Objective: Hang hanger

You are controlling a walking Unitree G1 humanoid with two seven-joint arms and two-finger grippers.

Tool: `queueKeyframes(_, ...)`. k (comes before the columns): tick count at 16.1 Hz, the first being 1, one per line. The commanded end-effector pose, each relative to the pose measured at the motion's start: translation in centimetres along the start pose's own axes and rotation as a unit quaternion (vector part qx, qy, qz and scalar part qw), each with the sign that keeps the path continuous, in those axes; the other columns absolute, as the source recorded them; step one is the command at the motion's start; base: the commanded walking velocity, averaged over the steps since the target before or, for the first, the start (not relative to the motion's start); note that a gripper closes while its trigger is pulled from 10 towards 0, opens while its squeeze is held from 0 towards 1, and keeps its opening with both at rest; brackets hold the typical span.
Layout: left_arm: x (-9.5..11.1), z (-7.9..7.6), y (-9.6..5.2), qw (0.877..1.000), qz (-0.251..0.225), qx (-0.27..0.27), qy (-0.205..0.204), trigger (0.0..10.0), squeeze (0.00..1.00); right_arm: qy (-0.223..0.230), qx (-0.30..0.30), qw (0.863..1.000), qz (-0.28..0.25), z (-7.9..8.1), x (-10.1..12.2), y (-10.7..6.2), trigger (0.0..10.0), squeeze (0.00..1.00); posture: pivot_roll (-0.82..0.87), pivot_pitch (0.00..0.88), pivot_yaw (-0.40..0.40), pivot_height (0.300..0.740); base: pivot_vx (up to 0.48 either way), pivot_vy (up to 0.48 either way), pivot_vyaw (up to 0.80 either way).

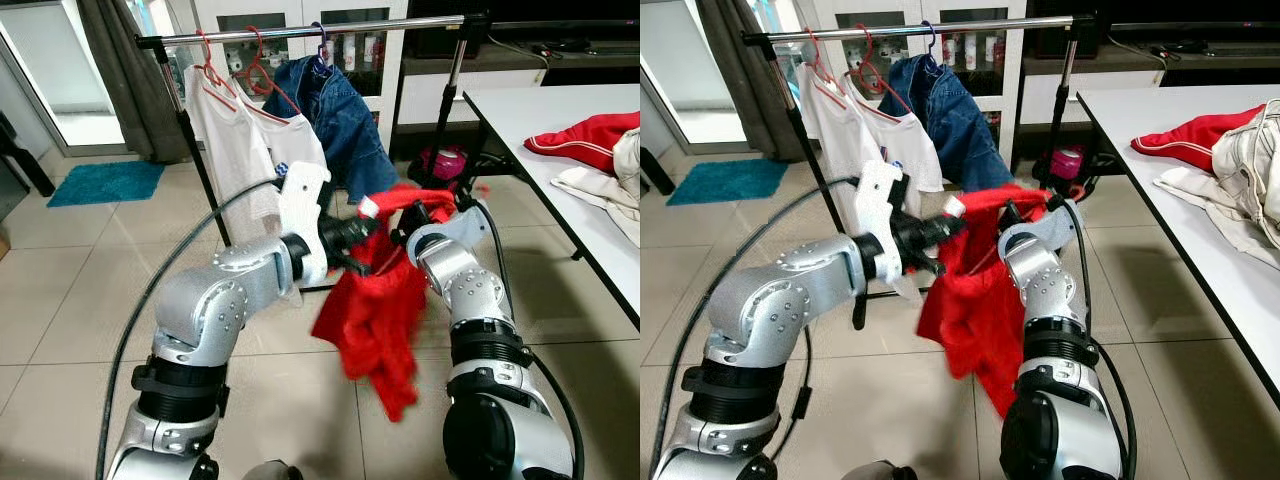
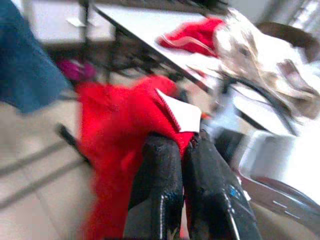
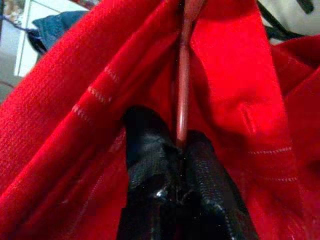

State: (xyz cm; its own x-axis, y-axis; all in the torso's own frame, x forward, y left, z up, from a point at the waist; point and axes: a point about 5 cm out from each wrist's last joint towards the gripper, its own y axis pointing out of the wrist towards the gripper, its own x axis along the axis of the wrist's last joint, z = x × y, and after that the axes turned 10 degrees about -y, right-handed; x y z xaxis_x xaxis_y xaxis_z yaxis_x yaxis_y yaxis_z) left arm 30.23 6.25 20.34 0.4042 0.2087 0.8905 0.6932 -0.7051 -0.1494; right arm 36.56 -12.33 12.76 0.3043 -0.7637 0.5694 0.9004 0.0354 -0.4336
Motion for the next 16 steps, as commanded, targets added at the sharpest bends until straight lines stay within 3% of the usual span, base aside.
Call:
queueKeyframes(1, 1.5, 0.6, -0.1, 0.998, -0.038, 0.033, 0.027, 0.0, 0.00, 0.025, 0.005, 1.000, 0.003, 0.8, 0.0, -0.5, 10.0, 0.00, -0.09, 0.000, 0.093, 0.719, 0.000, 0.000, 0.00)
queueKeyframes(3, 2.4, 2.0, -0.2, 0.993, -0.060, 0.078, 0.062, 0.0, 0.00, 0.036, -0.003, 0.999, 0.011, 0.1, 0.1, -1.2, 10.0, 0.00, -0.09, 0.000, 0.093, 0.719, 0.000, 0.000, 0.00)
queueKeyframes(5, 3.3, 3.3, -0.3, 0.989, -0.086, 0.113, 0.035, 0.0, 0.00, 0.032, -0.004, 0.999, 0.016, -0.4, -0.1, -2.0, 10.0, 0.00, -0.11, 0.000, 0.101, 0.719, 0.000, 0.000, 0.00)
queueKeyframes(10, 1.6, -0.5, 1.0, 0.998, -0.047, -0.012, -0.028, 0.0, 0.00, 0.016, 0.004, 0.999, 0.036, -0.1, -0.8, -2.0, 10.0, 0.00, -0.11, 0.000, 0.106, 0.719, 0.000, 0.000, 0.00)
queueKeyframes(11, 1.4, -2.4, 0.9, 0.995, -0.023, -0.089, -0.051, 0.0, 0.00, 0.003, 0.009, 0.999, 0.041, 0.1, -1.0, -2.0, 10.0, 0.00, -0.11, 0.000, 0.106, 0.719, 0.000, 0.000, 0.00)
queueKeyframes(12, 1.2, -3.0, 0.7, 0.992, -0.007, -0.114, -0.054, 0.0, 0.00, -0.002, 0.010, 0.999, 0.041, 0.1, -1.0, -2.0, 10.0, 0.00, -0.11, 0.000, 0.103, 0.719, 0.000, 0.000, 0.00)
queueKeyframes(13, 1.0, -3.2, 0.3, 0.992, 0.009, -0.121, -0.042, 0.0, 0.00, -0.007, 0.011, 0.999, 0.040, 0.0, -1.0, -2.0, 10.0, 0.00, -0.11, 0.000, 0.103, 0.719, 0.000, 0.000, 0.00)
queueKeyframes(14, 1.1, -2.3, 0.4, 0.997, 0.006, -0.080, -0.023, 0.0, 0.00, -0.015, 0.022, 0.999, 0.036, 0.2, -0.7, -2.0, 10.0, 0.00, -0.11, 0.000, 0.102, 0.719, 0.000, 0.000, 0.00)
queueKeyframes(15, 1.1, -2.0, 0.4, 0.997, 0.006, -0.072, -0.019, 0.0, 0.00, -0.017, 0.025, 0.999, 0.036, 0.3, -0.7, -2.0, 10.0, 0.00, -0.11, 0.000, 0.102, 0.719, 0.000, 0.000, 0.00)
queueKeyframes(16, 1.3, -0.8, 0.6, 1.000, 0.004, -0.020, 0.014, 8.6, 0.00, -0.021, 0.038, 0.998, 0.037, 0.6, -0.6, -2.1, 10.0, 0.00, -0.11, 0.000, 0.102, 0.719, 0.000, 0.000, 0.00)
